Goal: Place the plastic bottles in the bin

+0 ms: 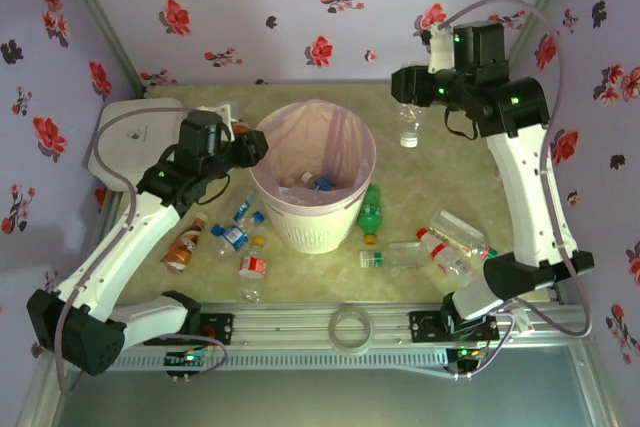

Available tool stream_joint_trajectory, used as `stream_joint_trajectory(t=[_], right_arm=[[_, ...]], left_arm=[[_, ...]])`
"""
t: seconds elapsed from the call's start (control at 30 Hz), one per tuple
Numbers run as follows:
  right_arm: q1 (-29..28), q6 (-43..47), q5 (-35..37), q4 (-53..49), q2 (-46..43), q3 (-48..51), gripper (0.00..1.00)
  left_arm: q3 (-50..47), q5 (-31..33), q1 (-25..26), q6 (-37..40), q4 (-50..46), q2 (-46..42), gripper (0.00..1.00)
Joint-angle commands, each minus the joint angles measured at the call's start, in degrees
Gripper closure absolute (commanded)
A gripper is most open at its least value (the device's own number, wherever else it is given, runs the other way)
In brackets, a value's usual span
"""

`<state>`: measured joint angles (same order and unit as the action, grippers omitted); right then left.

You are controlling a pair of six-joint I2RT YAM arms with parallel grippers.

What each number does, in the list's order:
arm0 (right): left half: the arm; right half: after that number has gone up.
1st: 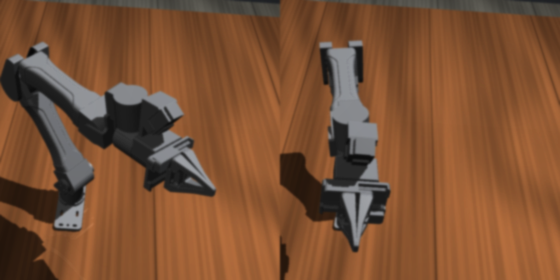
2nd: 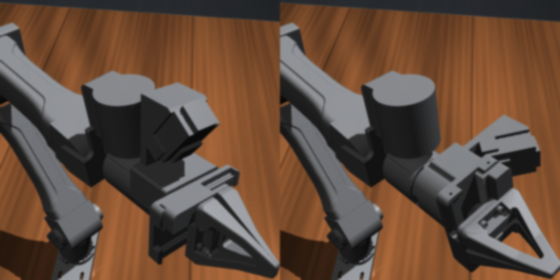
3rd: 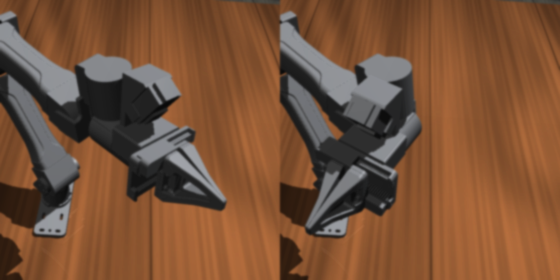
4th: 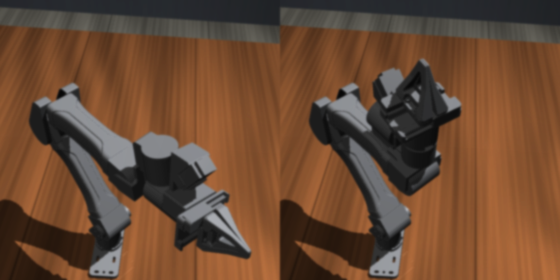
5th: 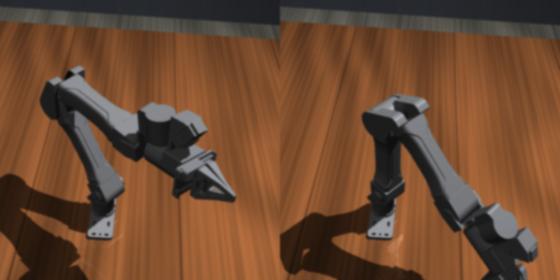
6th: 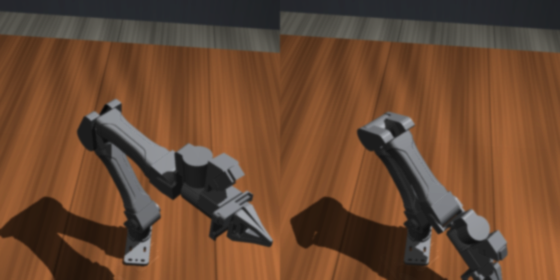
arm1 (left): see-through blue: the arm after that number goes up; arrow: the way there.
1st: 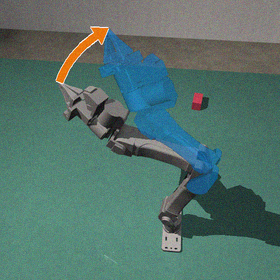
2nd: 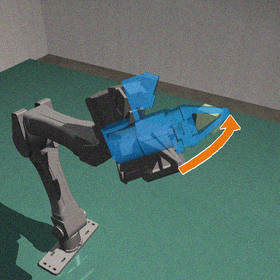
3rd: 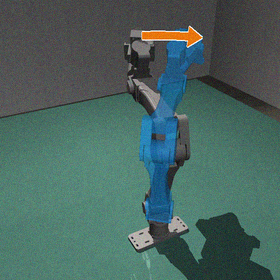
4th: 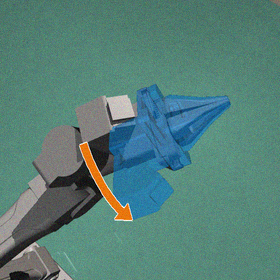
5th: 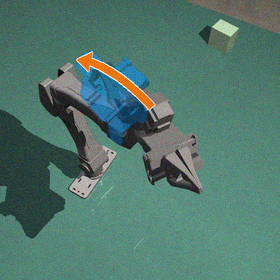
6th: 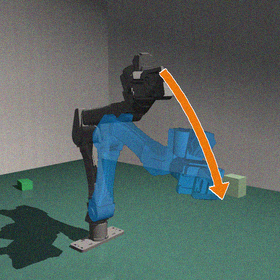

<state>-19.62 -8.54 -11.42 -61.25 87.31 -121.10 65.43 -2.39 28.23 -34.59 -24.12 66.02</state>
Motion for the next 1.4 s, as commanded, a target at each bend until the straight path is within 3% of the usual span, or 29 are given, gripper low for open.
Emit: stream_joint_trajectory(t=[0.0, 0.3, 0.53, 0.77, 1.37], right_arm=[[-4.4, 0.7, 2.5, -2.8, 0.2, -4.9, 0.49], [-17.6, -0.3, 3.1, -1.0, 8.0, -12.3, 0.50], [-23.8, 1.2, 2.9, -4.4, 16.2, -17.0, 0.50], [-26.8, 3.7, 7.6, -11.0, 21.7, -17.3, 0.52], [-28.0, 4.9, 10.3, -7.3, 25.4, -1.3, 0.53]], left_arm=[[-2.0, -0.6, -0.4, 0.3, 0.0, 0.9, 0.59], [-3.6, -1.0, -0.3, -0.7, 1.7, 0.4, 0.59], [-2.9, -1.0, -0.4, -0.5, 1.5, 0.4, 0.59], [-3.0, -1.2, -0.4, -0.6, 1.8, 0.8, 0.59], [-2.7, -1.1, -0.4, -0.7, 1.6, 1.1, 0.59]])
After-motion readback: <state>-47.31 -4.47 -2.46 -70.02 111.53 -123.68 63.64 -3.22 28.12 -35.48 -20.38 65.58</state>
